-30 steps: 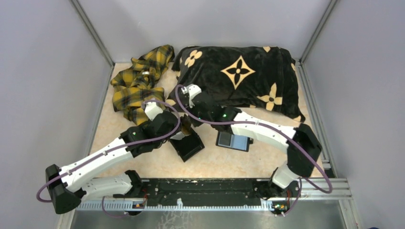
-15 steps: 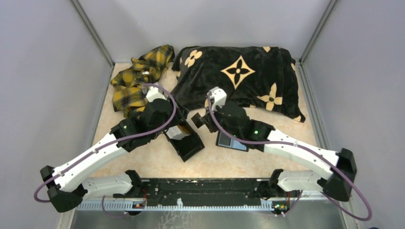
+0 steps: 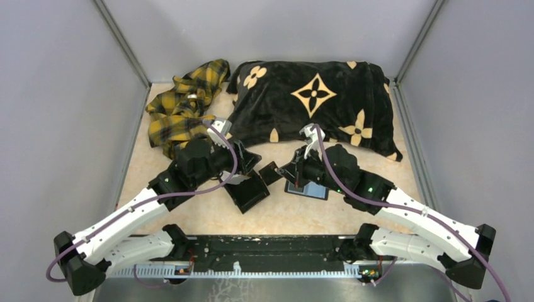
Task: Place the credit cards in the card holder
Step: Pick up the credit card from the storage box.
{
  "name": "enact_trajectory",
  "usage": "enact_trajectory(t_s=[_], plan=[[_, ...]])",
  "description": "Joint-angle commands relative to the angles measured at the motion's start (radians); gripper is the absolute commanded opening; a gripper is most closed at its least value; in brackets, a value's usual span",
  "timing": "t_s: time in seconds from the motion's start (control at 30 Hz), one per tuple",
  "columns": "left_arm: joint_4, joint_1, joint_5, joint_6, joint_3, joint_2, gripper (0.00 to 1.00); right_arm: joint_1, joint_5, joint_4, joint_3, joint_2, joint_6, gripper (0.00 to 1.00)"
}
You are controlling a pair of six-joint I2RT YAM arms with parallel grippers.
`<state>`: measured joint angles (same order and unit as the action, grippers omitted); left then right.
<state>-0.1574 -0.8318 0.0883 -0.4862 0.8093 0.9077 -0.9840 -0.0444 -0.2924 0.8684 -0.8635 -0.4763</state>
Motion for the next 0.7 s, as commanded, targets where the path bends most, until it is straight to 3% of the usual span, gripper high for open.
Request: enact_trajectory(t_s=[0.0, 0.27, 0.67], plan=[[0.12, 0.035, -0.278, 0.155, -0.007, 0.017, 0.67, 0.08, 0.183, -0.015, -0.032, 0.065, -0.075, 0.0], [0.173, 0.128, -0.59, 0.205, -0.056, 0.043, 0.67, 0.193, 0.392, 0.001, -0.057, 0.078, -0.108, 0.0], [0.195, 0.171, -0.827, 0.227, -0.054, 0.142, 0.65, 0.23, 0.531, 0.108, -0.105, 0.027, -0.16, 0.0]])
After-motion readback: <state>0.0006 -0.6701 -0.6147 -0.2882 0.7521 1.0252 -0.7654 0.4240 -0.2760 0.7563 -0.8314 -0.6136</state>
